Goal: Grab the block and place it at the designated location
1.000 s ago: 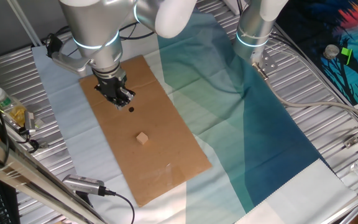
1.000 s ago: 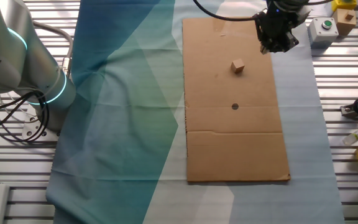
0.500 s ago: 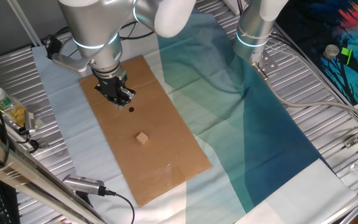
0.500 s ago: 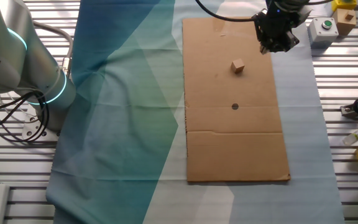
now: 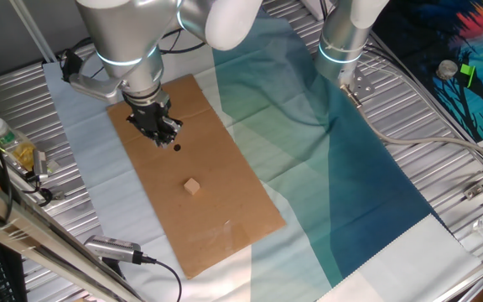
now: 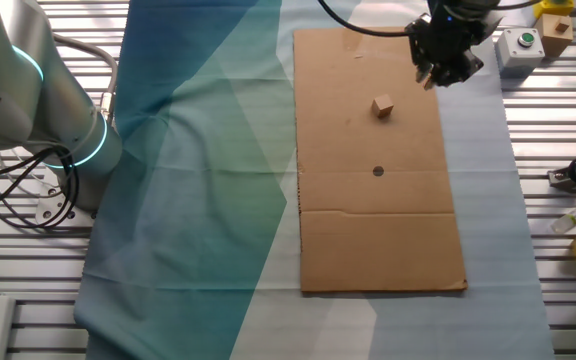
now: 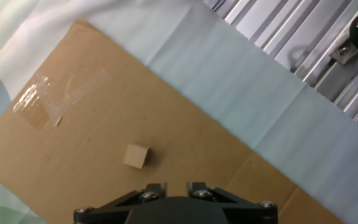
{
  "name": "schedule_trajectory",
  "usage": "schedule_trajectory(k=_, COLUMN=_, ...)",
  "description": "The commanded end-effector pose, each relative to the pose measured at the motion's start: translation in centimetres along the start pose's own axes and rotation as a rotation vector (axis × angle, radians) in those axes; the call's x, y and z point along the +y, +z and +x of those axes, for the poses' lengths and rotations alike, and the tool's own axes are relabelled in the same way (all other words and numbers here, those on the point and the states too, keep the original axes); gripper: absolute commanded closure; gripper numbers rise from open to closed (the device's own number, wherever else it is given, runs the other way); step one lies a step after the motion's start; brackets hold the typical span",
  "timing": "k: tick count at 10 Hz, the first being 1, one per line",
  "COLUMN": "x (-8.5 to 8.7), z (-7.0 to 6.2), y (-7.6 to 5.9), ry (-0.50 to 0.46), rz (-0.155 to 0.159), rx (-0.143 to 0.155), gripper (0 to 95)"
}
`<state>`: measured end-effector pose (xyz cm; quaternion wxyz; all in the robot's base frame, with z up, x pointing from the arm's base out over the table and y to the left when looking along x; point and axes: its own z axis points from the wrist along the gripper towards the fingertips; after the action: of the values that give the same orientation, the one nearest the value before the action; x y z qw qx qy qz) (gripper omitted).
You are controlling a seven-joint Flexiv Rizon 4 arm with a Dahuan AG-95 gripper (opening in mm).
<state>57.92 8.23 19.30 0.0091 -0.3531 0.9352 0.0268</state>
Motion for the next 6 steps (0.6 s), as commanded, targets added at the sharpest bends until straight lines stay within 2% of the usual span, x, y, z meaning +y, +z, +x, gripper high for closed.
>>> schedule_trajectory(k=1, x=1.5, z=-0.1, y=0.3, ry=0.01, rz=0.005, rx=-0.002, gripper=0.0)
schedule_trajectory(k=4, x=4.6, z=-0.9, y=1.1, ry=0.052, rz=0.019, rx=-0.005, gripper=0.0)
schedule_trajectory(k=6, x=6.7, z=-1.1, y=2.6, ry=0.077, rz=0.031, rx=-0.014, gripper=0.0)
